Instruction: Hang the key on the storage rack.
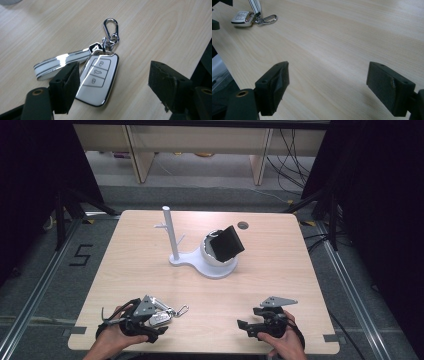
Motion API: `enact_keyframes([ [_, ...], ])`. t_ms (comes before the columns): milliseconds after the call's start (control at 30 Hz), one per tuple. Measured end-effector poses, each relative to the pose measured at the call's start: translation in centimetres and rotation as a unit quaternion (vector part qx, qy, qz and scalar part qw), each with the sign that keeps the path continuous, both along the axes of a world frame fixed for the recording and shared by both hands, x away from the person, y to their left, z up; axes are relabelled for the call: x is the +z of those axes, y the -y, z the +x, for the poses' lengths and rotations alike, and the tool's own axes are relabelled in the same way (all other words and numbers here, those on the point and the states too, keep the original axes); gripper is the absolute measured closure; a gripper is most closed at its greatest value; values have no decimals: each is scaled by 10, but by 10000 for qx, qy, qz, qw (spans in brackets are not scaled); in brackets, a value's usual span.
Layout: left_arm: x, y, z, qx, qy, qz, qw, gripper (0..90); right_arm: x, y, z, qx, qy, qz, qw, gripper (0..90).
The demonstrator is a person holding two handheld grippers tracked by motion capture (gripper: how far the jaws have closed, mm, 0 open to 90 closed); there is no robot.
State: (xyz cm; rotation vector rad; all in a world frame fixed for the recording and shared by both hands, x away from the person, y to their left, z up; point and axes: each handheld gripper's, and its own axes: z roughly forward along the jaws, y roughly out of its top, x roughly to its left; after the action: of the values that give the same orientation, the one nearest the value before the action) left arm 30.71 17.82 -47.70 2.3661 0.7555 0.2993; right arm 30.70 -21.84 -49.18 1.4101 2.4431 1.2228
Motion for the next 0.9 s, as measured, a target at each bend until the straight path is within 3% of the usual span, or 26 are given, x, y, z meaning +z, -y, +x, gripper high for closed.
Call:
enact_keyframes([
  [67, 2, 5, 5, -106, 6, 89, 9999, 266, 0, 0, 2, 140, 231, -90, 9996, 199],
  [100, 2, 7, 6, -95, -15, 82, 9999, 276, -1, -2, 0, 99, 109, 36, 9999, 200],
  [167, 4, 13, 11, -288, -25, 184, 9994, 311, -1, -1, 1, 156, 165, -32, 9997, 200],
  [200, 5, 17, 15, -339, -35, 216, 9992, 316, 0, -2, -1, 62, 54, 44, 10000, 200],
  [267, 6, 24, 21, -409, -143, 293, 9986, 343, 0, 1, 2, 145, 212, -92, 9996, 200],
  [433, 6, 39, 33, -597, -232, 640, 9959, 392, 0, 1, 2, 170, 215, -86, 9996, 203],
  [500, 5, 46, 39, -776, -334, 802, 9932, 417, -1, 1, 2, 197, 211, -77, 9996, 204],
  [533, 4, 48, 41, -858, -363, 925, 9913, 426, -1, -1, 0, 175, 74, 58, 9998, 205],
  [600, 3, 52, 46, -910, -438, 1123, 9885, 442, 0, 0, 1, 222, 204, -65, 9995, 206],
  [633, 2, 54, 48, -933, -489, 1206, 9871, 446, -1, -2, 1, 191, 81, 65, 9998, 206],
  [700, 2, 58, 51, -914, -572, 1233, 9865, 463, -1, 0, 1, 227, 188, -83, 9995, 208],
  [733, 1, 60, 54, -967, -593, 1307, 9849, 470, 0, -1, 0, 169, 32, 19, 9999, 209],
  [800, 0, 64, 56, -888, -699, 1393, 9838, 479, 1, -3, -1, 137, -30, 48, 9999, 210],
  [867, -1, 68, 56, -887, -804, 1474, 9818, 500, 0, -2, 0, 202, 70, -16, 9998, 211],
  [900, -1, 69, 57, -1003, -773, 1612, 9788, 503, -1, -1, 1, 245, 140, -44, 9996, 212],
])
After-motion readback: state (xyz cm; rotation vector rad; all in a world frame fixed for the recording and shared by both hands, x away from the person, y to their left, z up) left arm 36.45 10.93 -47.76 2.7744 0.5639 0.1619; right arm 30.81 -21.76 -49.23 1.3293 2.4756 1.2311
